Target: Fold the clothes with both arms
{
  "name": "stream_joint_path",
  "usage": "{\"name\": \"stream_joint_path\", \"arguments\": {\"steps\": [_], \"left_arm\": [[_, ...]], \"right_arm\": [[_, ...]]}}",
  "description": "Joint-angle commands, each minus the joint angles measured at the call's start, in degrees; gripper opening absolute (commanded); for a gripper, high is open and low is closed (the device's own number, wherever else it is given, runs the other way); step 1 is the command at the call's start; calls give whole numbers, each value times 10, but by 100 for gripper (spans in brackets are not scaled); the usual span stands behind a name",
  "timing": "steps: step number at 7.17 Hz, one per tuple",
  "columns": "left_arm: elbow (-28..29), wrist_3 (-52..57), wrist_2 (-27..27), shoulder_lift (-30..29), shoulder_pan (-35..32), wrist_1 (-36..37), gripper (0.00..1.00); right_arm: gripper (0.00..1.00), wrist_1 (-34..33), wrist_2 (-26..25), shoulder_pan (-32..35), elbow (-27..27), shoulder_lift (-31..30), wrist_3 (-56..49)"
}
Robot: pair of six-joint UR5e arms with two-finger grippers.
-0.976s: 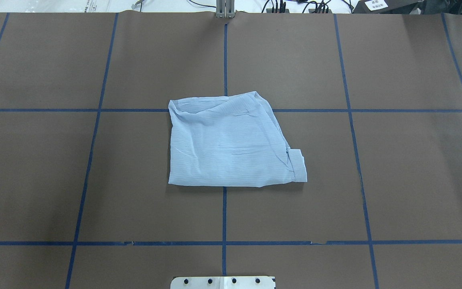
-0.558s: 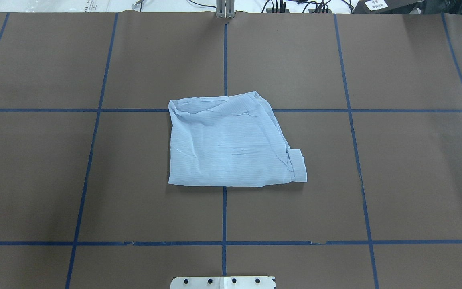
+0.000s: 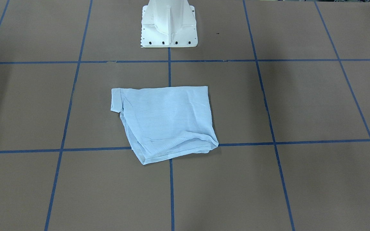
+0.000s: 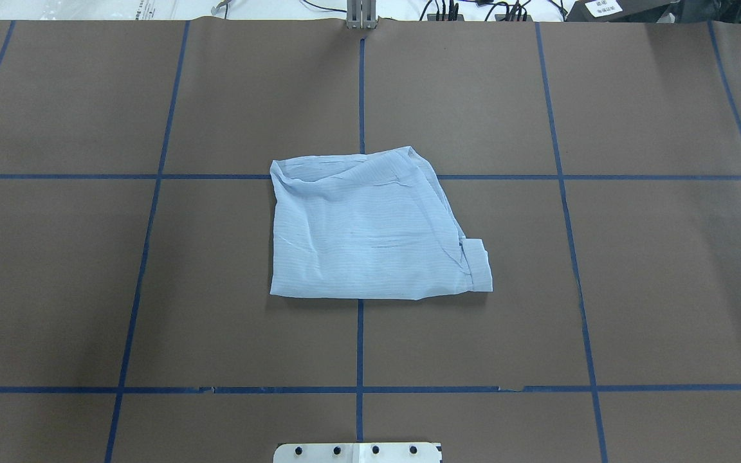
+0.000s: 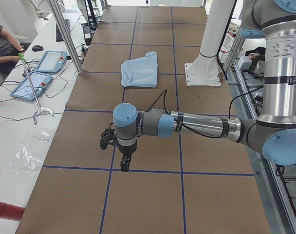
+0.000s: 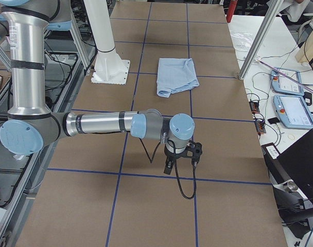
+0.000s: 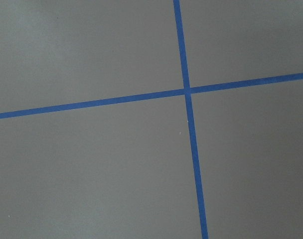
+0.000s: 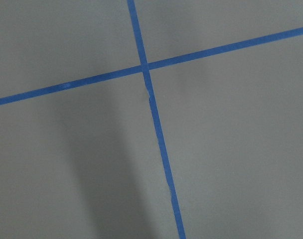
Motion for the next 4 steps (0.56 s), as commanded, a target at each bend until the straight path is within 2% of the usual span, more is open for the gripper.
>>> {"name": "stream_joint_path", "arguments": {"steps": [1, 4], "left_arm": [[-2, 0, 0, 0, 0, 0, 100], [-2, 0, 0, 0, 1, 0, 100]], "right_arm": [[100, 9, 0, 0, 0, -1, 0], [100, 12, 1, 0, -1, -1, 2]]}}
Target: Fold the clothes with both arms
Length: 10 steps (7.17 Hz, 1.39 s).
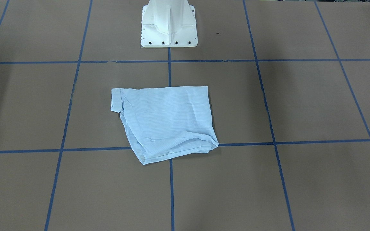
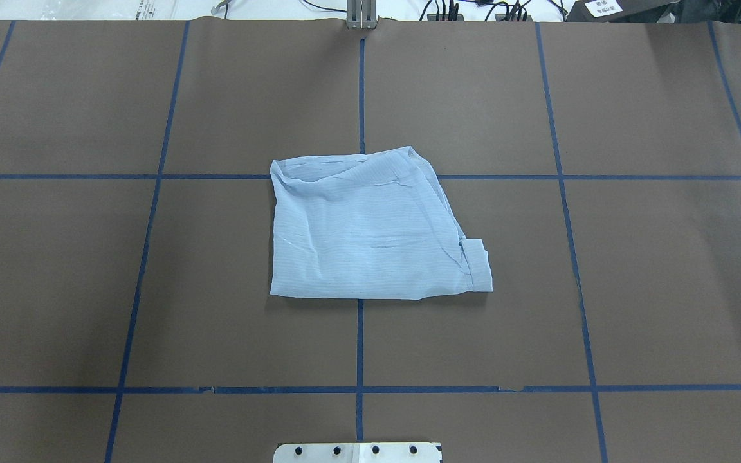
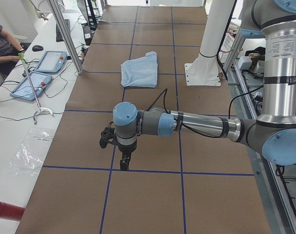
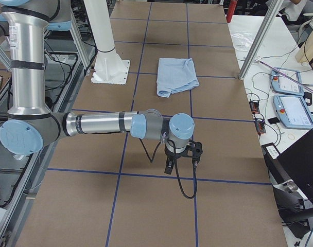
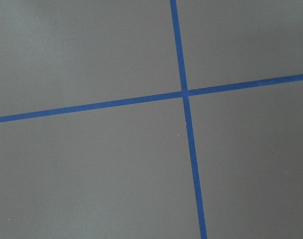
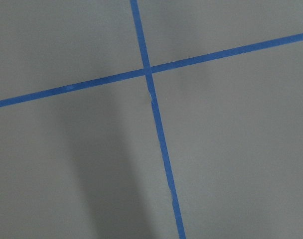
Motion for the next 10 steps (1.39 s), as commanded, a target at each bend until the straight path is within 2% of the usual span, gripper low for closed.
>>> {"name": "stream_joint_path", "arguments": {"steps": [1, 2, 4, 10], "left_arm": [[0, 0, 0, 0, 0, 0, 100], [0, 0, 0, 0, 0, 1, 100], [0, 0, 0, 0, 0, 0, 100], [0, 0, 0, -1, 0, 0, 100]], "right_arm": [[100, 10, -2, 0, 0, 0, -2], [100, 25, -4, 0, 0, -1, -2], [100, 35, -46, 0, 1, 0, -1], [100, 42, -61, 0, -1, 1, -1]]}}
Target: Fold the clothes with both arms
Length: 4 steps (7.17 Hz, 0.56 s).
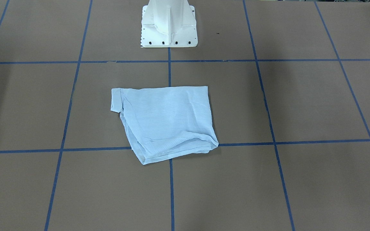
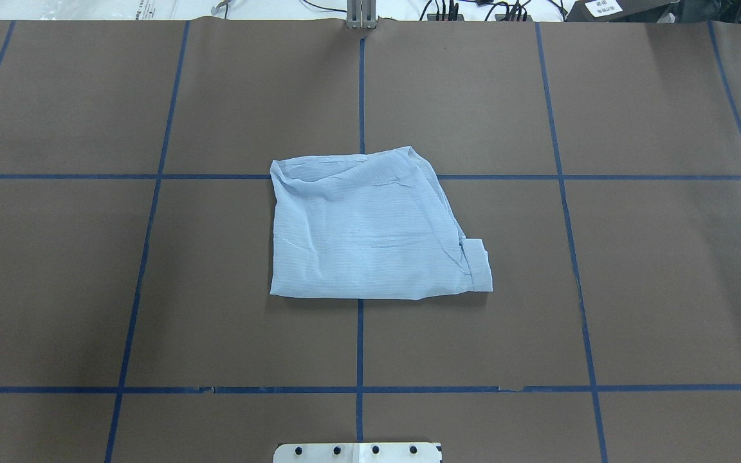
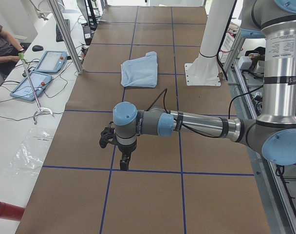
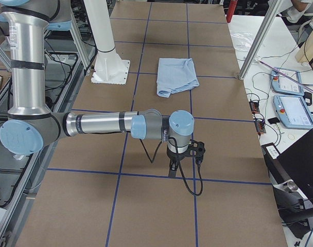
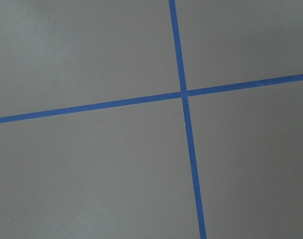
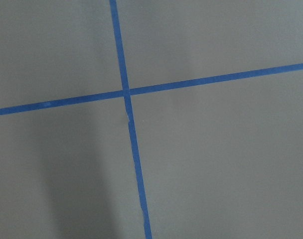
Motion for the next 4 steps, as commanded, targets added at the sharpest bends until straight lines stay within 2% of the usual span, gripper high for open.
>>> {"name": "stream_joint_path", "arguments": {"steps": [1, 3, 4], "left_arm": [[0, 0, 0, 0, 0, 0, 100], [-1, 0, 0, 0, 0, 0, 100], [-2, 0, 0, 0, 0, 0, 100]], "right_arm": [[100, 0, 0, 0, 0, -1, 0], [100, 1, -4, 0, 1, 0, -3], [100, 1, -4, 1, 2, 1, -40]]}}
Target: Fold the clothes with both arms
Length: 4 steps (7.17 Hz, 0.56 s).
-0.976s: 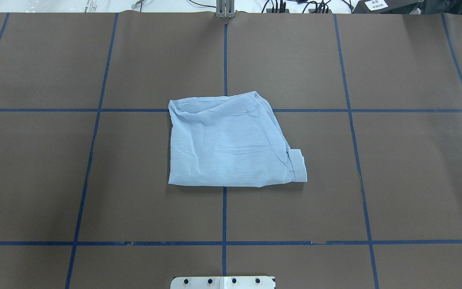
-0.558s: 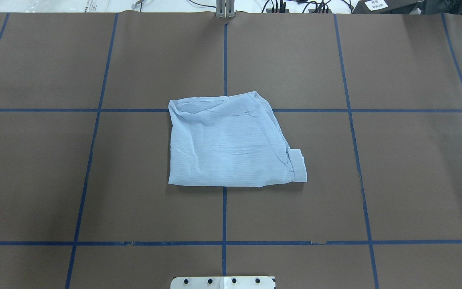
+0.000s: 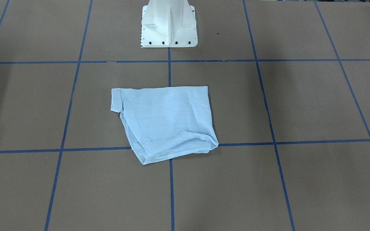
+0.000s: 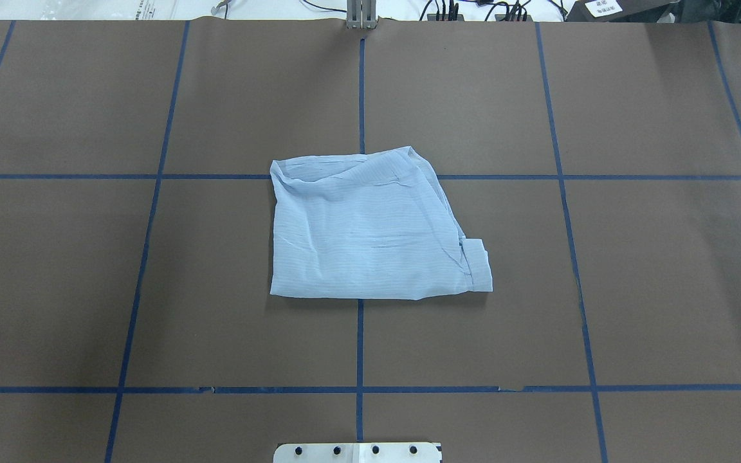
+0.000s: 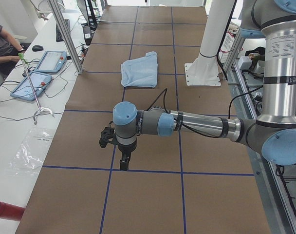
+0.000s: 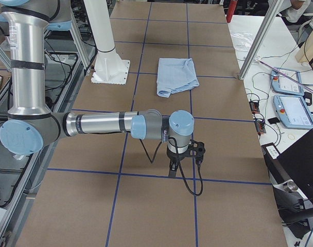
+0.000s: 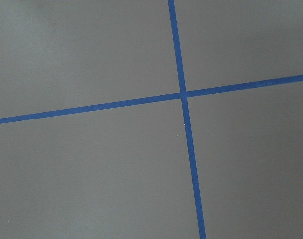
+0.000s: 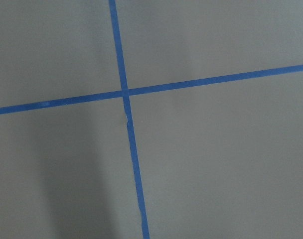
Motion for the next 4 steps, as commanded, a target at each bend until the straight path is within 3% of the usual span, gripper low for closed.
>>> {"name": "stream_joint_path", "arguments": {"steps": [1, 4], "left_arm": [[-1, 0, 0, 0, 0, 0, 100], [0, 0, 0, 0, 0, 1, 100]], "right_arm": [[100, -1, -1, 0, -1, 1, -56], [100, -3, 4, 0, -2, 0, -52]]}}
